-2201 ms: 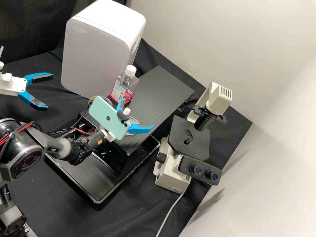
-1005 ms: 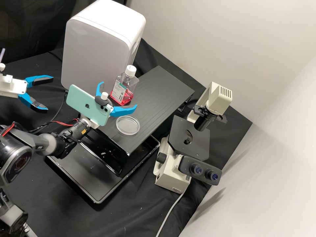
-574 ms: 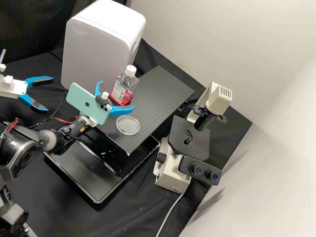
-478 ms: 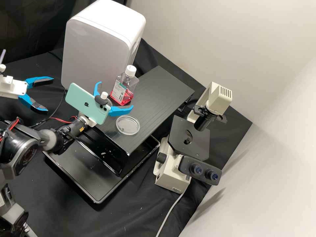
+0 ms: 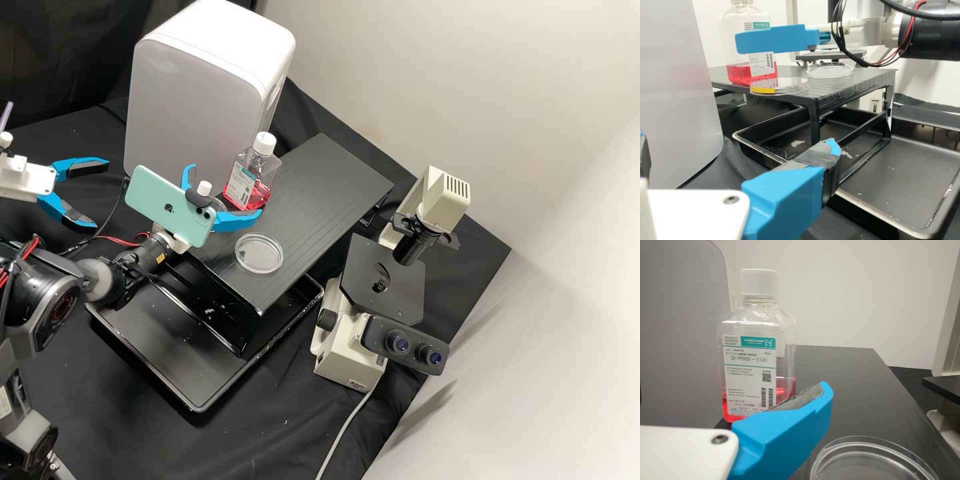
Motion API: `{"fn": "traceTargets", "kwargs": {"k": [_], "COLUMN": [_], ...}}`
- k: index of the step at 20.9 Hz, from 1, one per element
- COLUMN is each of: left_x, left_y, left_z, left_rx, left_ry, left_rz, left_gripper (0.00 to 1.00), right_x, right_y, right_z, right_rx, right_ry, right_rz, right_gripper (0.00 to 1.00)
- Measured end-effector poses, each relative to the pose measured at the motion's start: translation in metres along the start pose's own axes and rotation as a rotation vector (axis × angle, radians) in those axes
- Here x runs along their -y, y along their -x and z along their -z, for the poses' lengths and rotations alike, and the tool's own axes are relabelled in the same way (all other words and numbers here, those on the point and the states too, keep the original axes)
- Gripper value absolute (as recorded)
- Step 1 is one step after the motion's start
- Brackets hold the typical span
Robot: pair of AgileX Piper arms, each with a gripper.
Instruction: Place the lid on the petri dish
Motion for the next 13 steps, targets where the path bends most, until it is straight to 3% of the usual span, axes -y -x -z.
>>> {"fn": "traceTargets", "kwargs": {"k": [7, 13], "left_x": [0.0010, 0.0011], "left_y": [-0.001, -0.001], "left_z": [-0.002, -0.003], "left_rx": [0.010, 0.015], "left_ry": [0.000, 0.000], "left_rz": [0.004, 0.005], "left_gripper": [1.00, 1.00], "right_x": [0.004, 0.013], "right_y": [0.000, 0.002], "right_z": [0.001, -0.007], "right_rx": [-0.002, 0.030], "right_ry": [0.000, -0.002], "right_rz": [0.015, 0.053], "right_gripper": [1.00, 1.00]}}
